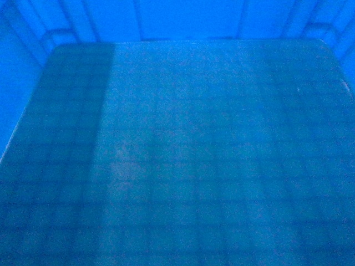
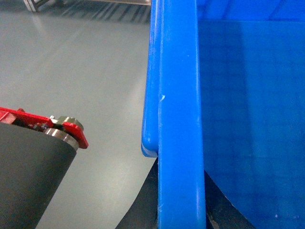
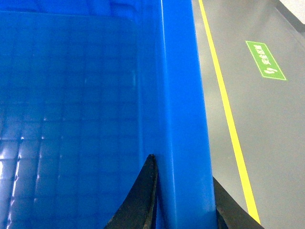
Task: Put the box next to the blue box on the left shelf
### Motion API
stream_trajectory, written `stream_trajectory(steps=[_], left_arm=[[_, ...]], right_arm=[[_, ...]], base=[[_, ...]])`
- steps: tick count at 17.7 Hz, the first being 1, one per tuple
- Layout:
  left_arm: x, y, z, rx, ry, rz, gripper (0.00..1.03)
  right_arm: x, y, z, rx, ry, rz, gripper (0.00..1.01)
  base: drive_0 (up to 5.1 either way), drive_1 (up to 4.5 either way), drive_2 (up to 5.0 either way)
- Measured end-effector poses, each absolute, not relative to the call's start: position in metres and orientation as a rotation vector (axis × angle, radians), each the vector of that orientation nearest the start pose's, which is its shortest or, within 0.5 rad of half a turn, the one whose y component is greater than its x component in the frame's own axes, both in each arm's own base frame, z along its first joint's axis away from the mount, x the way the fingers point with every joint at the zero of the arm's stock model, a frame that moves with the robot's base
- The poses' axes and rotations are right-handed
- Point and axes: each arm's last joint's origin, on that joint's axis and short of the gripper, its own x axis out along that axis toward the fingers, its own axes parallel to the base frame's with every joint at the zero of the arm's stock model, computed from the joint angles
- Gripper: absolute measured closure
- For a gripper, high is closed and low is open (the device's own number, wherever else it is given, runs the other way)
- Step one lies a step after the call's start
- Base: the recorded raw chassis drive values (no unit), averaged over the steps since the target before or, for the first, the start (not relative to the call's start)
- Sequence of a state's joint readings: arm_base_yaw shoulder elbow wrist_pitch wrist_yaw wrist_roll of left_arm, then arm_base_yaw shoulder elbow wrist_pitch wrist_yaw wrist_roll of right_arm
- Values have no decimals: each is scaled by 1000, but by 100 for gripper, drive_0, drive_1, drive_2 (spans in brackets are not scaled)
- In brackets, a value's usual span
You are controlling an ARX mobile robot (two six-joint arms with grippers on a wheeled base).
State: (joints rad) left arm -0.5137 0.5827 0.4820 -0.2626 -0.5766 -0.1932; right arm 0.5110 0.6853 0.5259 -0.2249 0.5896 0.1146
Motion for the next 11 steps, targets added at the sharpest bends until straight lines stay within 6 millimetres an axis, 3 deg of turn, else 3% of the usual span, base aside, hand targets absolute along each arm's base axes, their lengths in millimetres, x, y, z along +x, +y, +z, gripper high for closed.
stream_trajectory(steps=[11], left_arm=[[125, -52, 252, 1, 296, 94, 96]], right_arm=[[140, 60, 258, -80, 311, -92, 87]], base=[[-147, -147, -147]])
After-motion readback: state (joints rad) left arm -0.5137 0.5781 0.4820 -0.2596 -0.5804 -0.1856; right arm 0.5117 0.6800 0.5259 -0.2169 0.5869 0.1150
